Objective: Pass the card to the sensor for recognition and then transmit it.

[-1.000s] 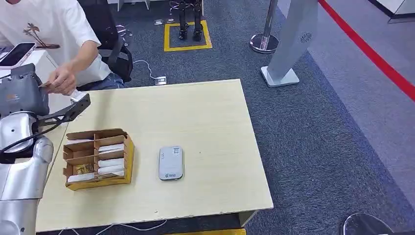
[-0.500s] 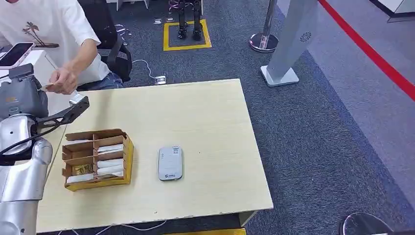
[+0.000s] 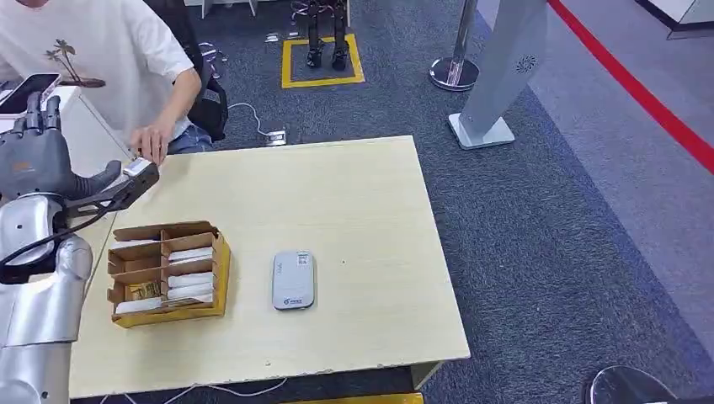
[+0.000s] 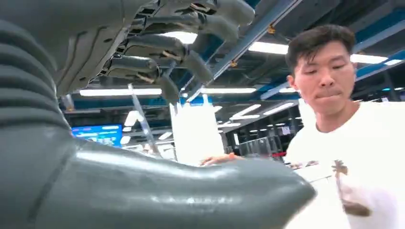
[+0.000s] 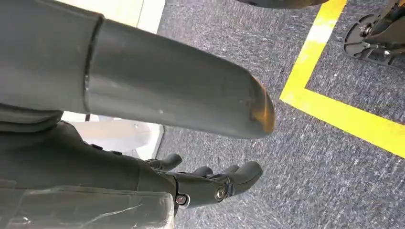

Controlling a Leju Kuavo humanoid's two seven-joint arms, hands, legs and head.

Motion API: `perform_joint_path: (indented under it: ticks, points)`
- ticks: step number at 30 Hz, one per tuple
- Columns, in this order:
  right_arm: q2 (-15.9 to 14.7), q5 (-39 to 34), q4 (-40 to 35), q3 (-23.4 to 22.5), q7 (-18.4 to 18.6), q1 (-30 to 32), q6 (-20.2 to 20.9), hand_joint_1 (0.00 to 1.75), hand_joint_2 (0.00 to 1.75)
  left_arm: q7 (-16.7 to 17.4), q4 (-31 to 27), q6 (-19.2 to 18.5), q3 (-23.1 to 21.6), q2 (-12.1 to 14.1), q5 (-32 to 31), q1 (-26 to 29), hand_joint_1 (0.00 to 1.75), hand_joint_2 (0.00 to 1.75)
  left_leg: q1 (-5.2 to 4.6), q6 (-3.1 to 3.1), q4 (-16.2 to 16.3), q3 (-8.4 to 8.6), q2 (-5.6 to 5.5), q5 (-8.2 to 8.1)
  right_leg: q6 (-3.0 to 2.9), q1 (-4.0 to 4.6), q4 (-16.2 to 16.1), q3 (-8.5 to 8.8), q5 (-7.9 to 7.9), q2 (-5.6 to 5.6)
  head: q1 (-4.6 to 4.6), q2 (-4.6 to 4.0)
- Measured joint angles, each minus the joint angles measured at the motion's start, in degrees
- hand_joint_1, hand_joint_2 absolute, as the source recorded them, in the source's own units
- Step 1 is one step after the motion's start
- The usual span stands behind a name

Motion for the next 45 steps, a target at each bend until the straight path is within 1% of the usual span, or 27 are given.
perform_joint_path:
  ticks: [1, 2, 7, 10, 13, 14, 17, 20, 22, 27, 36, 45]
  points:
    - [0.00, -0.11, 0.00, 0.00, -0.02, 0.05, 0.00, 0.00, 0.00, -0.80, -0.46, -0.40, 0.35, -0.46, 0.00, 0.00, 0.00, 0.00, 0.00, 0.00, 0.00, 0.00, 0.00, 0.00, 0.00, 0.00, 0.00, 0.00, 0.00, 0.00, 0.02, 0.00]
    - [0.00, -0.33, 0.00, 0.00, -0.11, 0.10, 0.00, 0.00, 0.00, -1.71, -0.97, -0.86, 0.79, -0.90, 0.00, 0.00, 0.00, 1.75, 0.00, 0.00, 0.00, -0.01, 0.00, 0.00, 0.00, 0.00, 0.00, 0.00, 0.00, 0.00, 0.02, 0.00]
    - [0.00, -1.49, 0.00, 0.00, -0.75, 0.45, -0.28, 0.00, 0.00, -7.06, -4.09, -2.54, 1.95, -4.02, 0.06, 0.79, 0.00, 1.75, -0.01, 0.01, 0.00, -0.02, -0.01, -0.01, 0.00, -0.01, -0.01, 0.01, 0.00, -0.01, 0.02, 0.00]
    - [0.00, -2.39, 0.00, 0.00, -1.05, 0.71, -0.59, 0.00, 0.00, -10.63, -6.37, -3.04, 2.08, -5.78, 2.26, 2.84, 0.00, 1.75, -0.02, 0.01, 0.00, -0.01, 0.00, -0.02, 0.00, -0.02, -0.02, 0.01, 0.00, 0.00, 0.02, 0.00]
    - [0.00, -3.61, 0.00, 0.00, -1.38, 0.96, -0.85, 0.00, 0.00, -13.95, -9.85, -4.42, 2.08, -7.08, 6.33, 6.66, 0.00, 1.75, -0.02, 0.00, -0.01, 0.00, 0.03, -0.03, 0.00, -0.02, -0.02, 0.01, 0.00, 0.03, 0.00, 0.00]
    - [0.00, -3.92, 0.00, 0.00, -1.42, 1.05, -0.85, 0.00, 0.00, -14.54, -11.32, -4.59, 2.08, -7.37, 7.67, 8.33, 0.00, 1.75, -0.01, 0.00, -0.01, 0.00, 0.04, -0.03, 0.00, -0.02, -0.02, -0.01, -0.01, 0.05, 0.02, 0.00]
    - [0.00, -5.05, 0.02, 0.00, -1.70, 1.33, -0.90, 0.00, 0.00, -14.83, -14.92, -4.62, 1.75, -7.65, 10.75, 13.35, 0.00, 1.75, -0.01, 0.00, -0.03, 0.00, 0.05, -0.04, -0.01, -0.01, -0.03, -0.02, -0.02, 0.06, 0.02, 0.00]
    - [0.00, -6.23, 0.04, 0.00, -1.92, 1.56, -1.09, 0.00, 0.00, -14.39, -18.89, -4.86, 0.24, -6.73, 14.15, 18.82, 0.00, 1.75, 0.00, 0.03, -0.04, -0.01, 0.07, -0.06, -0.02, -0.01, -0.04, -0.04, -0.04, 0.05, 0.02, 0.00]
    - [-0.02, -6.84, 0.07, 0.00, -1.99, 1.59, -1.16, 0.00, 0.00, -14.13, -21.05, -4.81, -0.83, -5.56, 15.60, 21.89, 0.00, 1.75, 0.00, 0.03, -0.04, -0.01, 0.07, -0.06, -0.02, -0.01, -0.03, -0.04, -0.04, 0.05, 0.02, 0.00]
    - [-0.02, -7.61, 0.11, 0.00, -1.99, 1.75, -1.20, 0.00, 0.00, -13.86, -25.35, -4.68, -2.47, -2.85, 16.57, 27.98, 0.00, 1.75, 0.00, 0.03, -0.04, -0.01, 0.06, -0.06, -0.02, -0.01, -0.03, -0.03, -0.04, 0.05, 0.00, 0.00]
    - [-0.02, -8.37, 0.13, 0.00, -2.32, 1.83, -1.84, 0.00, 0.00, -13.16, -30.25, -4.70, -3.67, 0.39, 16.87, 34.40, 0.00, 1.75, -0.01, 0.03, -0.04, 0.00, 0.06, -0.06, -0.02, -0.01, -0.04, 0.00, -0.03, 0.03, 0.02, 0.00]
    - [-0.02, -9.75, 0.13, 0.00, -2.45, 1.83, -2.19, 0.00, 0.00, -11.87, -35.24, -4.24, -3.71, 2.34, 16.48, 41.91, 0.00, 1.75, 0.00, 0.03, -0.05, -0.01, 0.06, -0.07, -0.02, -0.01, -0.04, -0.01, -0.05, 0.04, 0.00, 0.00]
